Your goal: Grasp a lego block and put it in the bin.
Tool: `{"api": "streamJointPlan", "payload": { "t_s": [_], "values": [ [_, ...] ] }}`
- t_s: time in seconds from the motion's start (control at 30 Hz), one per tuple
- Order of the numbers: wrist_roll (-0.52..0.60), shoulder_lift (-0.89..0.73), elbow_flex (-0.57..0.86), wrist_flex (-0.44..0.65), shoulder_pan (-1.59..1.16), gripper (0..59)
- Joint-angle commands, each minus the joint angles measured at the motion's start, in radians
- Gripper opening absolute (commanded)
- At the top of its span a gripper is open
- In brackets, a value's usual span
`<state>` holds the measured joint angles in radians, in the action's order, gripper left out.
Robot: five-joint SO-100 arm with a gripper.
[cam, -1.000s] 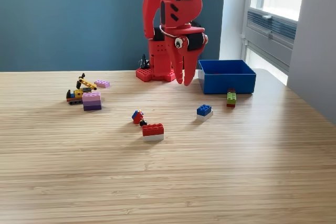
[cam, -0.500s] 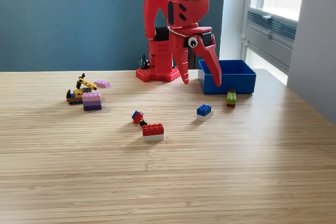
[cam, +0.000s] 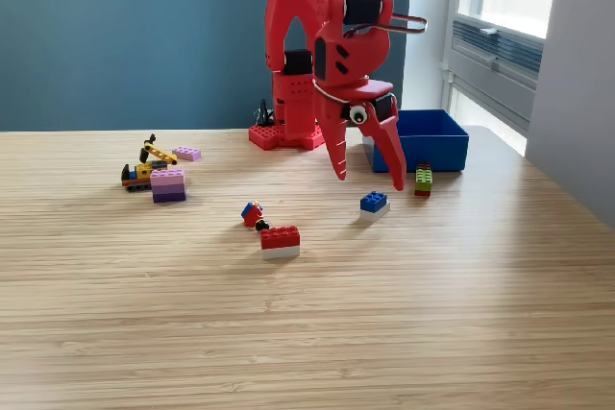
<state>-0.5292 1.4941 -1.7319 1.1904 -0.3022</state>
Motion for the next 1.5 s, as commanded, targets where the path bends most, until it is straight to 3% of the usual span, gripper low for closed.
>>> {"api": "streamJointPlan", "payload": {
  "t_s": [0.03, 0.3, 0.57, 0.63, 0.77, 0.83, 1.0, 1.3, 1.4, 1.5],
  "values": [
    [0.005, -0.061, 0.104, -0.005, 0.005, 35.4],
    [0.009, -0.166, 0.193, -0.005, -0.002, 35.1],
    [0.051, -0.276, 0.262, -0.005, -0.012, 30.6],
    [0.067, -0.296, 0.278, -0.005, -0.018, 24.6],
    [0.118, -0.324, 0.311, -0.005, -0.032, 4.8],
    [0.152, -0.331, 0.325, -0.005, -0.038, 0.1],
    [0.247, -0.333, 0.368, -0.003, -0.054, 0.0],
    [0.517, -0.314, 0.4, 0.005, -0.066, 0.0],
    [0.618, -0.284, 0.511, 0.107, -0.069, 0.0],
    [0.684, -0.198, 0.522, 0.135, -0.087, 0.0]
  ]
}}
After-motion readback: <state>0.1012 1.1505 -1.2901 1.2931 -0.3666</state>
